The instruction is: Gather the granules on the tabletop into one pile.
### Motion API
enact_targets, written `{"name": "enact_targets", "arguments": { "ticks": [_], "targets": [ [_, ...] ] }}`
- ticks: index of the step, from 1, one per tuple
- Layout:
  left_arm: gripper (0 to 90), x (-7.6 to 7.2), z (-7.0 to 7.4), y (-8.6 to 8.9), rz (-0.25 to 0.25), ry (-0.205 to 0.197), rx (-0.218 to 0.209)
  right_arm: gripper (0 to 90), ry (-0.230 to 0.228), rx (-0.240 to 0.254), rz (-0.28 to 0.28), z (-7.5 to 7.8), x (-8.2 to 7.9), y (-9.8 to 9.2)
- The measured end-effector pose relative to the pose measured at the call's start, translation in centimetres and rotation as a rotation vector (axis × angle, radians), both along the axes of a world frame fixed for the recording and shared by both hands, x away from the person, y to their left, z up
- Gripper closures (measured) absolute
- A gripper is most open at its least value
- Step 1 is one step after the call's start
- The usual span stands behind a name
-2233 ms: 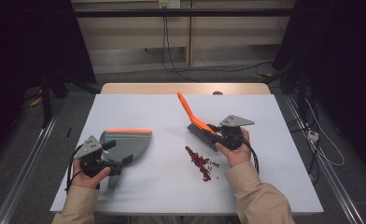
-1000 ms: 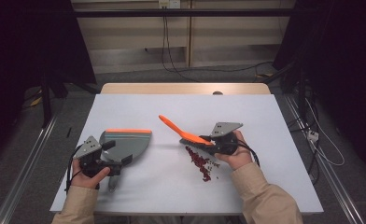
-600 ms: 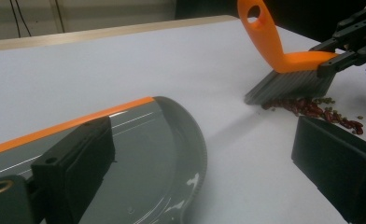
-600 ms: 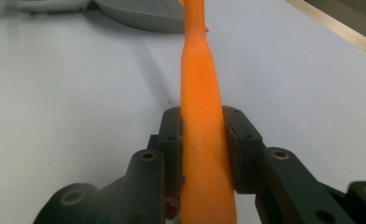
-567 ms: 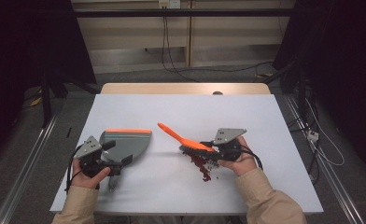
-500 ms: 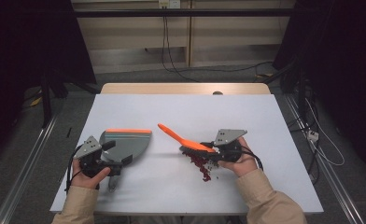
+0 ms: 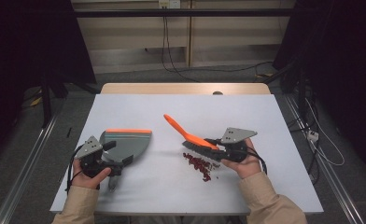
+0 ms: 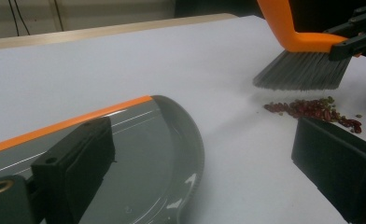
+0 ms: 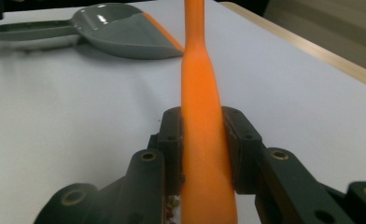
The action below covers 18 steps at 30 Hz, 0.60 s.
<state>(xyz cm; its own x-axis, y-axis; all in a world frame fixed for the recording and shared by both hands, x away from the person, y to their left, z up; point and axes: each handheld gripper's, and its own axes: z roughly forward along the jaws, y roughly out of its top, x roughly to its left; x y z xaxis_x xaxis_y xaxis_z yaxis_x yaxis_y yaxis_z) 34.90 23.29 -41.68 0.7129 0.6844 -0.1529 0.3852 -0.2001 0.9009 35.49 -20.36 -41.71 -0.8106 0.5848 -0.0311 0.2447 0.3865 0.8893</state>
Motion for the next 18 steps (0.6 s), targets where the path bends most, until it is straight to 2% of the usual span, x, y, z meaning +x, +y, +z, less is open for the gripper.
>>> {"name": "enact_targets", "arguments": {
  "ticks": [3, 9, 13, 14, 17, 18],
  "targets": [
    [5.7, 0.0, 0.0, 0.1, -0.002, -0.001, -0.002, 71.5, 0.006, 0.008, -0.084, 0.0, -0.5, -0.5],
    [5.7, -0.1, 0.1, 0.2, -0.003, -0.001, -0.006, 71.5, 0.027, 0.047, -0.309, -0.2, -2.7, -1.3],
    [5.7, 0.0, 0.1, 0.2, -0.006, -0.004, -0.010, 71.5, 0.000, 0.029, -0.429, -0.1, -4.4, -1.3],
    [5.7, -0.1, 0.1, 0.1, -0.006, -0.005, -0.010, 71.5, 0.000, 0.037, -0.459, -0.2, -4.7, -1.4],
    [5.8, -0.1, 0.2, 0.1, -0.006, -0.005, -0.009, 71.5, 0.012, 0.037, -0.503, -0.8, -5.5, -1.2],
    [5.7, -0.1, 0.2, 0.1, -0.006, -0.005, -0.009, 71.5, 0.010, 0.034, -0.499, -1.1, -5.6, -1.1]
  ]
}}
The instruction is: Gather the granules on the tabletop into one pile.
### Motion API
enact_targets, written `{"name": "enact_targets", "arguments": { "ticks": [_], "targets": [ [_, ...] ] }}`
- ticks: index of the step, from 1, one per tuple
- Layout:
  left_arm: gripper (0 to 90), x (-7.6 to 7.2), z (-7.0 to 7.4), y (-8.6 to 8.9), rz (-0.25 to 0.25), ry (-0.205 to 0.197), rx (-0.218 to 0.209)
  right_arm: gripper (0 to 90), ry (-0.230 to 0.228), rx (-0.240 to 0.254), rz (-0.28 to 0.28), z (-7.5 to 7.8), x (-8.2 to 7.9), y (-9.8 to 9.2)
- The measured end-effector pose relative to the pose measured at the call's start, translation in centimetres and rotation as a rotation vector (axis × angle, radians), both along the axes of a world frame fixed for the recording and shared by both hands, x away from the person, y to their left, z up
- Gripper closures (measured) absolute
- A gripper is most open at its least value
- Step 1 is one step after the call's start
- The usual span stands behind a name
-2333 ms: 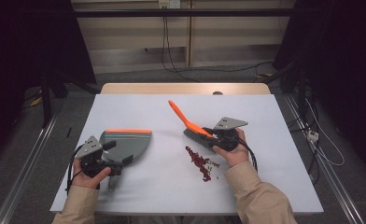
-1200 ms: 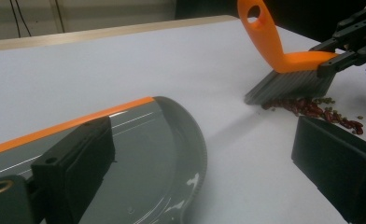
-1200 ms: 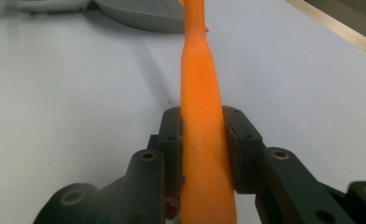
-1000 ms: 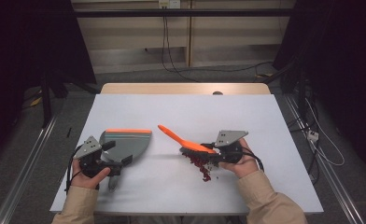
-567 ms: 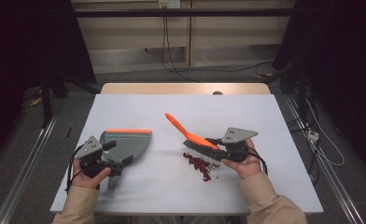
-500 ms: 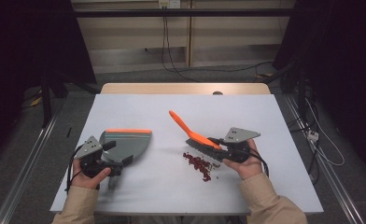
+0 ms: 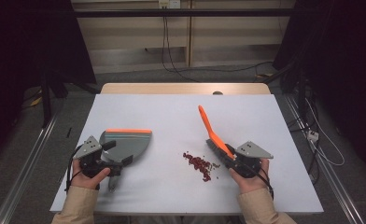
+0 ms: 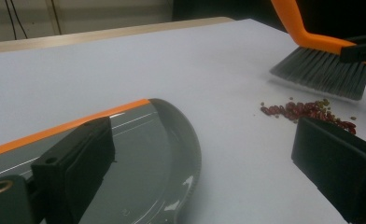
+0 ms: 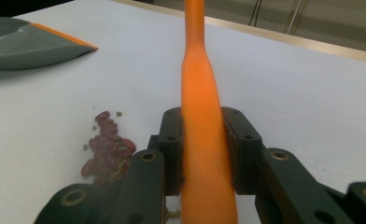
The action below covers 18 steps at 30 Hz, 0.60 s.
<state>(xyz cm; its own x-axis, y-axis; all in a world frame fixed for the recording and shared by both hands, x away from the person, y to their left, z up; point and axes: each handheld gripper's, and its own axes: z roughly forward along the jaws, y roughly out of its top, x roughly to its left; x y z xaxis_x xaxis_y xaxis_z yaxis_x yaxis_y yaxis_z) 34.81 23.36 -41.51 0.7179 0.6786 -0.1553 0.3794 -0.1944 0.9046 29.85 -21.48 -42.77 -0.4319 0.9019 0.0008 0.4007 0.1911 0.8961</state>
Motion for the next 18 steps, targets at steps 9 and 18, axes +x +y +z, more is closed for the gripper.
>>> {"name": "enact_targets", "arguments": {
  "ticks": [9, 18],
  "targets": [
    [5.7, 0.0, 0.0, -0.1, -0.002, -0.002, 0.004, 71.4, -0.030, -0.027, -0.033, -1.0, -0.6, 2.6],
    [5.7, 0.0, 0.0, 0.0, 0.001, -0.003, 0.001, 71.4, -0.043, 0.008, -0.034, -1.2, -0.2, 4.9]
  ]
}}
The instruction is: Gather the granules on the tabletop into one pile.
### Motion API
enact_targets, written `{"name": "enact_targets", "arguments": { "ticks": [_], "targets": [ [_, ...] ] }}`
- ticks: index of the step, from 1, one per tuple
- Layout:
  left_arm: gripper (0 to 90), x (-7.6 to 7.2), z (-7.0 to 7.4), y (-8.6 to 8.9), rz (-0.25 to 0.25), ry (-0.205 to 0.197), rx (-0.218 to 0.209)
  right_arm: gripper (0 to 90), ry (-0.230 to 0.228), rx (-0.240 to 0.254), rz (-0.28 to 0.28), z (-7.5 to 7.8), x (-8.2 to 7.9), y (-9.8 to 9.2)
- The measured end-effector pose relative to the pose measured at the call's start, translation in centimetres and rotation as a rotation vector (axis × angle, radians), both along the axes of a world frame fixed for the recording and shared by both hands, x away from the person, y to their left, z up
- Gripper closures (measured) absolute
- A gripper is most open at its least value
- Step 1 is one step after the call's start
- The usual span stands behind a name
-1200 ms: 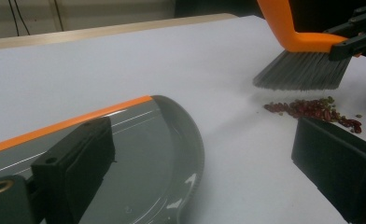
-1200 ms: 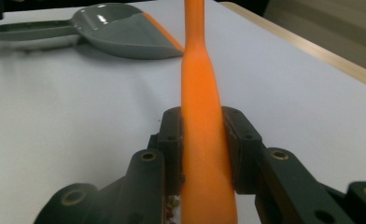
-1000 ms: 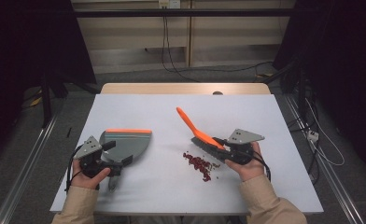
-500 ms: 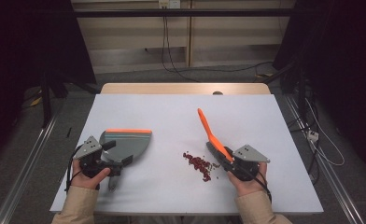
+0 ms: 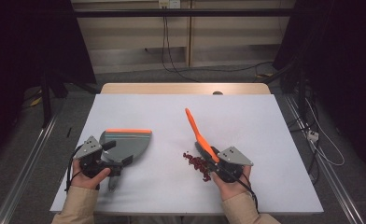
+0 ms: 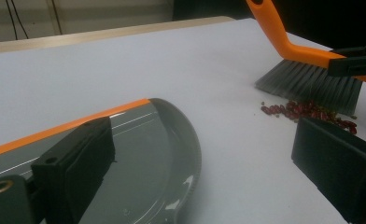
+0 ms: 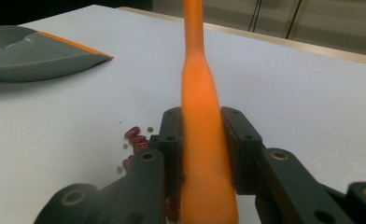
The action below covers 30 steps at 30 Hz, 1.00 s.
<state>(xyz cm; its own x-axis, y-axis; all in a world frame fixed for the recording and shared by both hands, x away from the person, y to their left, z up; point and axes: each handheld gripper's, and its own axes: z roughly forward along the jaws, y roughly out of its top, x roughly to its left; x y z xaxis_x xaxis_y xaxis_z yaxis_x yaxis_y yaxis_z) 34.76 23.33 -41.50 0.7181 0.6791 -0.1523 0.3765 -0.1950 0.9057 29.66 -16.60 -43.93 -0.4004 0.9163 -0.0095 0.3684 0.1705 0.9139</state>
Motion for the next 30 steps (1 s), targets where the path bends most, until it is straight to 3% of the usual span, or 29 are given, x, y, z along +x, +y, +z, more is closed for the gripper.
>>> {"name": "enact_targets", "arguments": {
  "ticks": [4, 12, 18, 20, 22, 27, 30],
  "targets": [
    [5.7, 0.0, 0.0, 0.1, 0.000, 0.000, 0.000, 71.4, -0.025, -0.030, 0.011, 0.1, 0.2, 0.4],
    [5.7, 0.0, 0.0, 0.1, 0.002, 0.002, 0.004, 71.4, -0.031, 0.012, 0.070, 0.8, 1.2, -1.9],
    [5.7, 0.1, -0.1, 0.0, 0.004, 0.007, 0.002, 71.4, -0.040, 0.050, 0.169, 0.8, 3.2, -3.8],
    [5.7, 0.1, -0.1, 0.0, 0.004, 0.009, 0.001, 71.4, -0.038, 0.060, 0.230, 0.7, 4.1, -4.2],
    [5.7, 0.1, -0.1, 0.0, 0.005, 0.010, 0.000, 71.4, -0.033, 0.030, 0.260, 0.7, 4.9, -4.2],
    [5.7, 0.1, -0.2, -0.1, -0.002, 0.013, 0.008, 71.4, -0.042, 0.022, 0.358, 0.6, 6.7, -4.0],
    [5.7, 0.1, -0.3, -0.1, 0.000, 0.017, 0.004, 71.4, -0.033, 0.019, 0.389, 0.3, 7.5, -3.7]
  ]
}}
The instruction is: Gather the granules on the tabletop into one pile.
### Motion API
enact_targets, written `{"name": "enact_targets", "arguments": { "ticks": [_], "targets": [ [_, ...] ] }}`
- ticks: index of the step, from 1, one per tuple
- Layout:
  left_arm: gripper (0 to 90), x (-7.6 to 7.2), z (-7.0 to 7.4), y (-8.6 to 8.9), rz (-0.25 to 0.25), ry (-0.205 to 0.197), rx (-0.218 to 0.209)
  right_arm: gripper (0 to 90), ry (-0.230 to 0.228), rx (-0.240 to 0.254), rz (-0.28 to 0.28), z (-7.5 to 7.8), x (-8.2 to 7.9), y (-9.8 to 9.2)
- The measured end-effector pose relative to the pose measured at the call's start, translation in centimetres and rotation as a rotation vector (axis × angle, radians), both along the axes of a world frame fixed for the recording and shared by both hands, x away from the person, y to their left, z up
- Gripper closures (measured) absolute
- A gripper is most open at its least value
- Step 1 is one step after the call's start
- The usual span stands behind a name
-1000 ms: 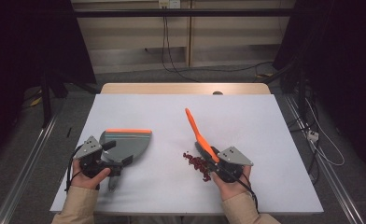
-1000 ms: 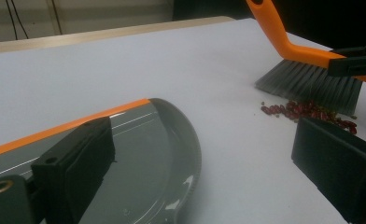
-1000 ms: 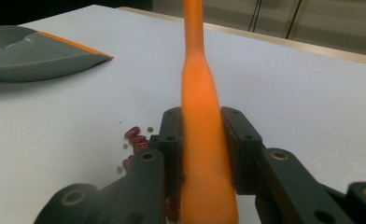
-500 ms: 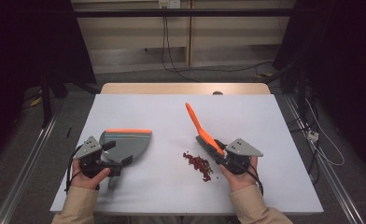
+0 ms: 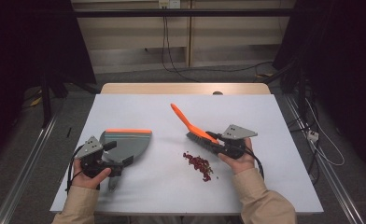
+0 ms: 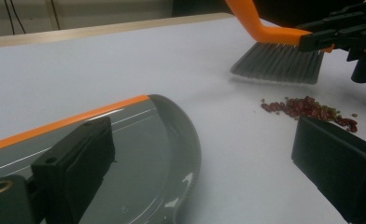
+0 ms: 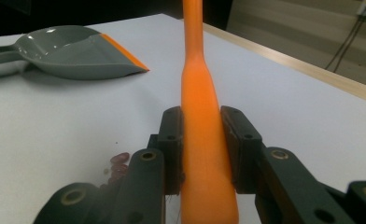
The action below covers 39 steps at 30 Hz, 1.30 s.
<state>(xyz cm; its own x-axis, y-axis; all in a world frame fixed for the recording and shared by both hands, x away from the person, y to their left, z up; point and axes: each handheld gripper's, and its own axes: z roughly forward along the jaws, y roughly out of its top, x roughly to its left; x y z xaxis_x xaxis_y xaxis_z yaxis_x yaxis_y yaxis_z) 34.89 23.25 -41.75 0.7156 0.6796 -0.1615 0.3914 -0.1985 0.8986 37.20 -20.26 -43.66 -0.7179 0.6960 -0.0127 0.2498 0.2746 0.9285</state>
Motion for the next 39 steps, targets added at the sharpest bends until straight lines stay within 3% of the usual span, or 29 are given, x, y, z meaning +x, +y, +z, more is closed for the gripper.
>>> {"name": "enact_targets", "arguments": {
  "ticks": [7, 18, 29, 39],
  "targets": [
    [5.7, 0.1, -0.1, 0.1, 0.001, 0.006, -0.001, 71.4, 0.006, -0.018, 0.105, -0.7, 1.1, 0.9],
    [5.7, 0.1, -0.1, 0.2, 0.005, 0.006, 0.000, 71.3, -0.008, -0.076, 0.254, -0.2, -0.7, 1.1],
    [5.7, 0.1, -0.2, 0.1, 0.009, 0.005, 0.002, 71.4, -0.021, -0.091, 0.322, 0.0, -2.4, 0.4],
    [5.7, 0.0, -0.1, 0.1, 0.010, 0.004, 0.002, 71.4, -0.031, -0.092, 0.321, 0.1, -3.5, 0.0]
  ]
}}
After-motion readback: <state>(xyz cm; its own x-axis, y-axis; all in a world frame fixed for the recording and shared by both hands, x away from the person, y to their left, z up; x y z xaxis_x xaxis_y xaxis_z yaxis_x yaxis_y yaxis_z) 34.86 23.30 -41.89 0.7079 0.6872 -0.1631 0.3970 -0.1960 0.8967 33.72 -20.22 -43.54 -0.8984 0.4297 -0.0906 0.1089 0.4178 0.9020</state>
